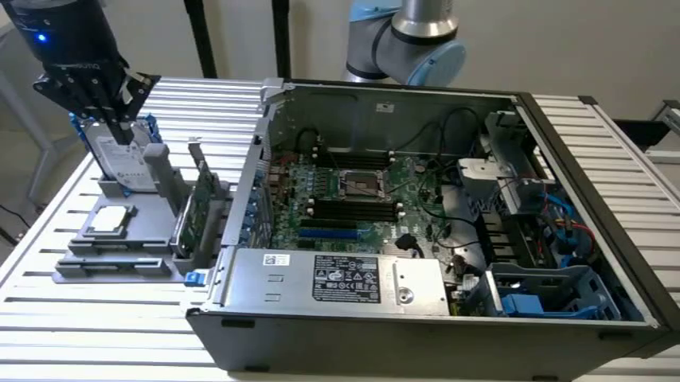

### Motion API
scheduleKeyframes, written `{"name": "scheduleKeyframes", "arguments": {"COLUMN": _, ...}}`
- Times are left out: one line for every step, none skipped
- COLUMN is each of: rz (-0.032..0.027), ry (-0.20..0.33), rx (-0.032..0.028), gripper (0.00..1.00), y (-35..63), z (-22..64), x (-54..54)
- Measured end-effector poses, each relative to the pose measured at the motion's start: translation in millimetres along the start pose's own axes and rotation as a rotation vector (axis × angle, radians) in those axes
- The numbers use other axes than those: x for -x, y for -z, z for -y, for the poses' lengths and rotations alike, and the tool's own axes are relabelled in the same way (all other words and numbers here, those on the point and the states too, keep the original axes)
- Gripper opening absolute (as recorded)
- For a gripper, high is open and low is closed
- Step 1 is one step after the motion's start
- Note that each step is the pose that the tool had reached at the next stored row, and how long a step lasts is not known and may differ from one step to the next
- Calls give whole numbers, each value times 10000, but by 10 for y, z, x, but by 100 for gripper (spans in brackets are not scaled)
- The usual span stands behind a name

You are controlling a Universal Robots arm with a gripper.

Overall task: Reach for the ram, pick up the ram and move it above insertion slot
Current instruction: 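Reach for the ram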

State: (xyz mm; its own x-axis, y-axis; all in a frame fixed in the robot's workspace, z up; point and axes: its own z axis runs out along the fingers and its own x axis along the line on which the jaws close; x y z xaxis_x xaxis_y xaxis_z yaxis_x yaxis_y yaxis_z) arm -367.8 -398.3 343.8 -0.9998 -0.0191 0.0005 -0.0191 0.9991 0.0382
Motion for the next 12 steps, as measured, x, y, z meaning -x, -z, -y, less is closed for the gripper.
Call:
{"name": "scheduleKeyframes", "arguments": {"rz": 0, "ry": 0, "rx": 0, "gripper": 11, "y": 0, "z": 0, "x": 0}}
{"name": "scheduleKeyframes", "arguments": {"rz": 0, "ry": 0, "rx": 0, "gripper": 11, "y": 0, "z": 0, "x": 0}}
{"name": "scheduleKeyframes", "arguments": {"rz": -2, "ry": -1, "rx": -1, "gripper": 11, "y": 1, "z": 3, "x": -1}}
{"name": "scheduleKeyframes", "arguments": {"rz": -2, "ry": -1, "rx": 0, "gripper": 11, "y": 1, "z": 16, "x": -1}}
{"name": "scheduleKeyframes", "arguments": {"rz": -1, "ry": -1, "rx": 0, "gripper": 11, "y": 2, "z": 50, "x": -2}}
{"name": "scheduleKeyframes", "arguments": {"rz": 0, "ry": -2, "rx": 0, "gripper": 11, "y": 4, "z": 92, "x": -4}}
{"name": "scheduleKeyframes", "arguments": {"rz": 0, "ry": 0, "rx": 0, "gripper": 11, "y": 5, "z": 142, "x": -5}}
{"name": "scheduleKeyframes", "arguments": {"rz": 1, "ry": 1, "rx": 0, "gripper": 11, "y": 5, "z": 187, "x": -7}}
{"name": "scheduleKeyframes", "arguments": {"rz": 0, "ry": 0, "rx": 0, "gripper": 11, "y": 5, "z": 232, "x": -7}}
{"name": "scheduleKeyframes", "arguments": {"rz": 0, "ry": -1, "rx": 0, "gripper": 11, "y": 4, "z": 278, "x": -9}}
{"name": "scheduleKeyframes", "arguments": {"rz": -1, "ry": 0, "rx": 0, "gripper": 11, "y": 2, "z": 324, "x": -10}}
{"name": "scheduleKeyframes", "arguments": {"rz": 0, "ry": 1, "rx": 0, "gripper": 11, "y": -1, "z": 370, "x": -10}}
